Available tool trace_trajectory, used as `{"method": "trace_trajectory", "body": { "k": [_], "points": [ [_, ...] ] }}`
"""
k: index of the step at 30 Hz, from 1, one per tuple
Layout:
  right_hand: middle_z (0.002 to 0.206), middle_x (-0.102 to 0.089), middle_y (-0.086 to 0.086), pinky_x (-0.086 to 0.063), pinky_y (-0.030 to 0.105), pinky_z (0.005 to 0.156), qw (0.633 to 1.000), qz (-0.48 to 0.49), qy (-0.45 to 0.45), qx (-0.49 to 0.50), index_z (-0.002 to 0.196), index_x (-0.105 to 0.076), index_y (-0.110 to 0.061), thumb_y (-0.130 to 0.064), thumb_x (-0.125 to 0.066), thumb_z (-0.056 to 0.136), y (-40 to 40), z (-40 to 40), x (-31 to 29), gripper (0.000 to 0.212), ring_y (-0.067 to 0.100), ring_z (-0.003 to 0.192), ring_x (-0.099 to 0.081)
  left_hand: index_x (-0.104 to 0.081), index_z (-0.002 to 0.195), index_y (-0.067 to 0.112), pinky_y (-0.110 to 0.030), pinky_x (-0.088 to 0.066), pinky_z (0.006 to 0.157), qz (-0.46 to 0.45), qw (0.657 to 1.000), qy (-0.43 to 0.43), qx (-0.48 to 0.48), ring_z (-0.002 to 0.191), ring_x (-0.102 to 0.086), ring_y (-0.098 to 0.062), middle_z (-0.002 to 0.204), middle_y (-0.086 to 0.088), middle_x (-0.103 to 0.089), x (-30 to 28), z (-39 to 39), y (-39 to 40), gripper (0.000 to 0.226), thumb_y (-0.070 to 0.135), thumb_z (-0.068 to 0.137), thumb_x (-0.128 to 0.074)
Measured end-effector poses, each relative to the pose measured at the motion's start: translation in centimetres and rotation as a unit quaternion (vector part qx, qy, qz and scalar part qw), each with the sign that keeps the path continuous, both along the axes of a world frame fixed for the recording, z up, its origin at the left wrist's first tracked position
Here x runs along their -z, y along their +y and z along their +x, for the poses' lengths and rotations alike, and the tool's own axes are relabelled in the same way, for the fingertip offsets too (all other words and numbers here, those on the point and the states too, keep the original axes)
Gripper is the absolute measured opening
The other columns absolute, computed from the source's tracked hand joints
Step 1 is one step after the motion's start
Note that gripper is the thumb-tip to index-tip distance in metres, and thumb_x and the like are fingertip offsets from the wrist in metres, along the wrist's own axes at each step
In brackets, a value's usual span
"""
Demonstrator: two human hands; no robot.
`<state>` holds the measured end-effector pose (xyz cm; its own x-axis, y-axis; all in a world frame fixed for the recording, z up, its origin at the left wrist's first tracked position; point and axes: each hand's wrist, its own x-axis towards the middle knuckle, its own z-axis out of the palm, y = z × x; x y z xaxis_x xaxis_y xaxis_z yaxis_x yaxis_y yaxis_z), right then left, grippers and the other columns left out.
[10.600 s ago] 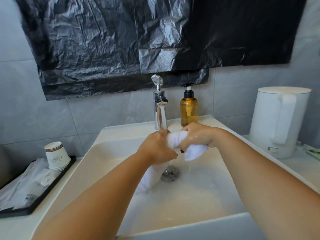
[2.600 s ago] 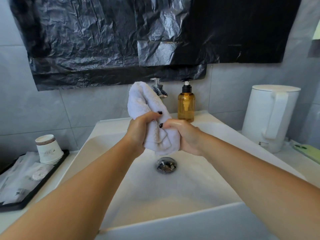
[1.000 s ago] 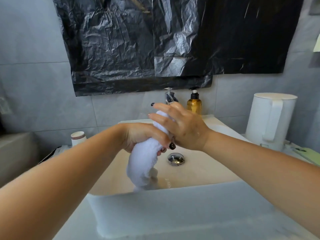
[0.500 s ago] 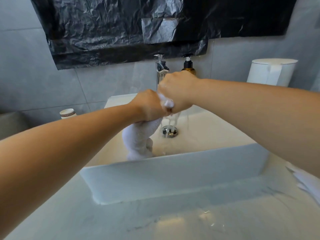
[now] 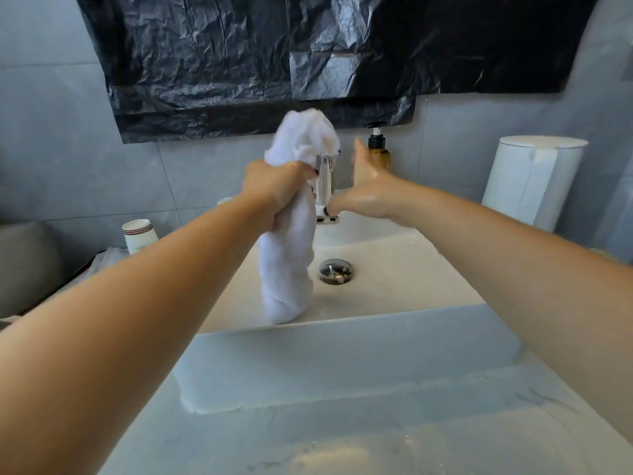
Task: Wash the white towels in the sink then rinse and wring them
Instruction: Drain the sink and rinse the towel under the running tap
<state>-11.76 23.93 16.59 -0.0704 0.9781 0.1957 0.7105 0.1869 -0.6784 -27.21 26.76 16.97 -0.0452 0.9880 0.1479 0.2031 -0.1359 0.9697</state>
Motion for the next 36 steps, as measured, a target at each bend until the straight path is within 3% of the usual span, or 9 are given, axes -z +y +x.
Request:
{"method": "trace_trajectory", "body": {
  "k": [4, 9, 17, 22, 25, 27, 29, 31, 36],
  "points": [
    [0.13, -0.061, -0.002, -0.046, 0.038, 0.104, 0.98, -0.117, 0.098, -0.127, 0.134, -0.054, -0.02, -0.042, -0.094, 0.048, 0.0, -2.4, 3.1, 0.097, 0.015, 0.122, -0.055, -0.07, 0.086, 0.005, -0.038, -0.058, 0.089, 0.002, 0.975, -0.202, 0.09, 0.09, -0.075, -0.025, 0.088, -0.011, -0.077, -0.7, 0.3, -0.1, 0.005, 0.008, 0.082, -0.071],
    [0.089, -0.073, 0.004, -0.056, 0.023, 0.073, 0.975, -0.01, 0.22, -0.041, 0.093, -0.068, -0.008, -0.014, -0.085, 0.069, 0.5, -5.3, 3.2, 0.03, 0.011, 0.08, -0.068, -0.067, 0.078, 0.006, -0.025, -0.055, 0.06, 0.049, 0.941, -0.326, 0.077, 0.057, -0.066, -0.016, 0.058, -0.003, -0.065, -1.1, 2.1, -2.1, 0.009, 0.005, 0.087, -0.068],
    [0.074, -0.067, 0.004, -0.052, 0.034, 0.065, 0.985, 0.134, 0.103, 0.014, 0.07, -0.058, -0.017, -0.023, -0.076, 0.076, 0.8, -6.7, 4.8, 0.02, 0.023, 0.076, -0.065, -0.059, 0.09, 0.011, -0.026, -0.041, 0.061, 0.006, 0.983, -0.184, -0.006, 0.058, -0.055, -0.017, 0.06, 0.0, -0.056, -0.9, 1.1, -1.2, 0.011, 0.013, 0.081, -0.066],
    [0.088, -0.066, 0.003, -0.044, 0.029, 0.071, 0.992, 0.126, -0.026, 0.0, 0.093, -0.066, -0.007, -0.036, -0.066, 0.078, 2.2, -7.0, 4.9, 0.033, 0.017, 0.085, -0.059, -0.064, 0.092, 0.008, -0.026, -0.043, 0.061, 0.004, 0.979, -0.205, -0.022, 0.058, -0.057, -0.018, 0.062, 0.0, -0.059, -0.6, 1.0, -0.7, 0.014, 0.011, 0.078, -0.066],
    [0.074, -0.066, 0.001, -0.047, 0.027, 0.062, 0.985, 0.098, 0.144, 0.008, 0.079, -0.064, -0.008, -0.03, -0.072, 0.067, 2.5, -6.6, 3.9, 0.026, 0.009, 0.071, -0.054, -0.068, 0.096, 0.013, -0.024, -0.048, 0.061, 0.073, 0.977, -0.192, 0.063, 0.063, -0.066, -0.012, 0.064, 0.006, -0.068, -0.6, 0.4, -0.4, 0.019, 0.023, 0.081, -0.074],
    [0.072, -0.063, 0.007, -0.052, 0.034, 0.062, 0.972, 0.097, 0.212, 0.003, 0.075, -0.063, -0.005, -0.009, -0.073, 0.073, 2.1, -6.0, 3.0, 0.011, 0.016, 0.07, -0.058, -0.066, 0.11, 0.015, -0.026, -0.052, 0.077, 0.107, 0.964, -0.137, 0.202, 0.09, -0.071, -0.013, 0.09, 0.004, -0.075, 0.2, -0.8, 0.4, 0.043, 0.041, 0.077, -0.078],
    [0.076, -0.064, 0.017, -0.055, 0.047, 0.072, 0.963, 0.125, 0.236, -0.03, 0.077, -0.066, 0.002, 0.001, -0.068, 0.077, 2.0, -5.5, 1.8, 0.002, 0.028, 0.079, -0.064, -0.06, 0.124, 0.012, -0.037, -0.047, 0.1, 0.039, 0.94, -0.065, 0.331, 0.115, -0.064, -0.022, 0.115, -0.006, -0.071, 2.0, -1.8, 1.5, 0.081, 0.058, 0.061, -0.083],
    [0.065, -0.059, 0.014, -0.052, 0.04, 0.065, 0.948, 0.125, 0.292, -0.021, 0.066, -0.061, -0.003, 0.0, -0.067, 0.076, 2.3, -5.4, 0.7, 0.012, 0.028, 0.068, -0.061, -0.054, 0.131, 0.008, -0.042, -0.046, 0.102, -0.044, 0.91, -0.027, 0.411, 0.12, -0.061, -0.027, 0.125, -0.013, -0.066, 4.0, -2.2, 2.1, 0.099, 0.057, 0.053, -0.089],
    [0.064, -0.064, 0.013, -0.06, 0.039, 0.072, 0.909, 0.065, 0.401, -0.095, 0.07, -0.061, -0.003, 0.006, -0.067, 0.082, 3.0, -6.3, 0.1, 0.016, 0.024, 0.065, -0.068, -0.055, 0.124, 0.002, -0.043, -0.056, 0.089, -0.075, 0.884, -0.075, 0.456, 0.11, -0.067, -0.03, 0.116, -0.018, -0.068, 5.9, -1.1, 2.0, 0.047, 0.011, 0.08, -0.063]
  ]
}}
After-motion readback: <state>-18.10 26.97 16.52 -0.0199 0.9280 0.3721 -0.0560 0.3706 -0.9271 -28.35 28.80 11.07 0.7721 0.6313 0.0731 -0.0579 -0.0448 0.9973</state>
